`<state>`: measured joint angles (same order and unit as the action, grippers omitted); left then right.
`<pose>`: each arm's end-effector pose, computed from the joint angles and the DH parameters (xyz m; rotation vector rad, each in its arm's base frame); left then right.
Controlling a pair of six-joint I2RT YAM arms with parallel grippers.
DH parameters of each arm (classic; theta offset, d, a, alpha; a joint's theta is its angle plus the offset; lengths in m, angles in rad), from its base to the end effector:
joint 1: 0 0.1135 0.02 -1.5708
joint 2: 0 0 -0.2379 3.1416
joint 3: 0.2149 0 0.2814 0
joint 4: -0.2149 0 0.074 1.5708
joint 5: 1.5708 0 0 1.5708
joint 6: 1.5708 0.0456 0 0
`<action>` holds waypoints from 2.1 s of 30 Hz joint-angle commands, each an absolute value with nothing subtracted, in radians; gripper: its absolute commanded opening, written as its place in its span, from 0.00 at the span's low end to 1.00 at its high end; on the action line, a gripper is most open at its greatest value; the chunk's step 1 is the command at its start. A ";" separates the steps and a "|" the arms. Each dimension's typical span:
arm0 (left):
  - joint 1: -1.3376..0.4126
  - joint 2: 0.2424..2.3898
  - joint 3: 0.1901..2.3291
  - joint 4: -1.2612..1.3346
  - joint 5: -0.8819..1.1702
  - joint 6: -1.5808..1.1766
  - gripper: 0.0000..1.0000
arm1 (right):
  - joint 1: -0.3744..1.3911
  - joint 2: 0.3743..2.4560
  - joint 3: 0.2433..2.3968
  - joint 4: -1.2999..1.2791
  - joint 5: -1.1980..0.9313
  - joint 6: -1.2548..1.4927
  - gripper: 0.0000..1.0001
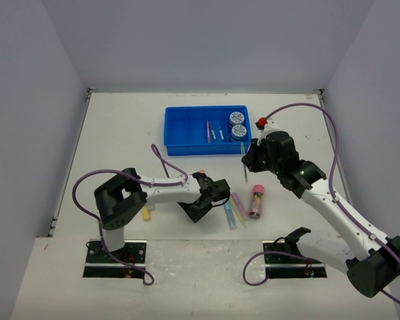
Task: Sort the stationery into containers
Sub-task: Close the pen cap on the pen.
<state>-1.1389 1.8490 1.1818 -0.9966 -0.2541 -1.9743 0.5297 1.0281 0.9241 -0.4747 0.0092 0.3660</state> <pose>0.1475 -0.2926 0.1016 -1.1549 2.6446 0.1395 0.2392 0.1396 0.2829 -0.1739 2.1866 0.5050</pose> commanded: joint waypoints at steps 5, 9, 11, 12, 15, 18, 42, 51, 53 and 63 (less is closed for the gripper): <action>-1.131 1.854 1.155 -0.940 -0.293 -1.967 0.25 | 0.529 1.038 0.919 -0.443 0.012 0.353 0.00; -1.120 1.867 1.177 -0.891 -0.387 -1.711 0.20 | 0.528 1.040 0.919 -0.442 0.008 0.351 0.00; -1.117 1.887 1.201 -0.871 -0.443 -1.517 0.19 | 0.529 1.041 0.921 -0.443 0.006 0.351 0.00; -1.116 1.896 1.212 -0.863 -0.464 -1.416 0.17 | 0.528 1.042 0.922 -0.443 0.004 0.351 0.00; -1.118 1.912 1.211 -0.860 -0.505 -1.249 0.07 | 0.529 1.049 0.925 -0.445 0.005 0.351 0.00; -1.128 1.849 1.142 -0.760 -0.500 -1.094 0.04 | 0.529 1.055 0.927 -0.449 0.005 0.350 0.00; -1.205 1.736 0.976 -0.530 -0.192 -0.654 0.35 | 0.531 1.095 0.942 -0.459 0.005 0.348 0.00; -1.207 1.709 1.000 -0.584 -0.264 -0.720 0.62 | 0.531 1.087 0.940 -0.459 0.017 0.356 0.00; -1.207 1.691 1.011 -0.587 -0.280 -0.738 0.65 | 0.532 1.084 0.940 -0.461 0.023 0.357 0.00; -1.235 1.607 1.070 -0.713 -0.424 -1.049 0.86 | 0.528 1.058 0.936 -0.473 0.106 0.386 0.00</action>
<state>-1.2175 1.6679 1.0103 -0.6271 -0.3168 -0.8285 0.5297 1.0920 0.9241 -0.4780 0.0553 0.3738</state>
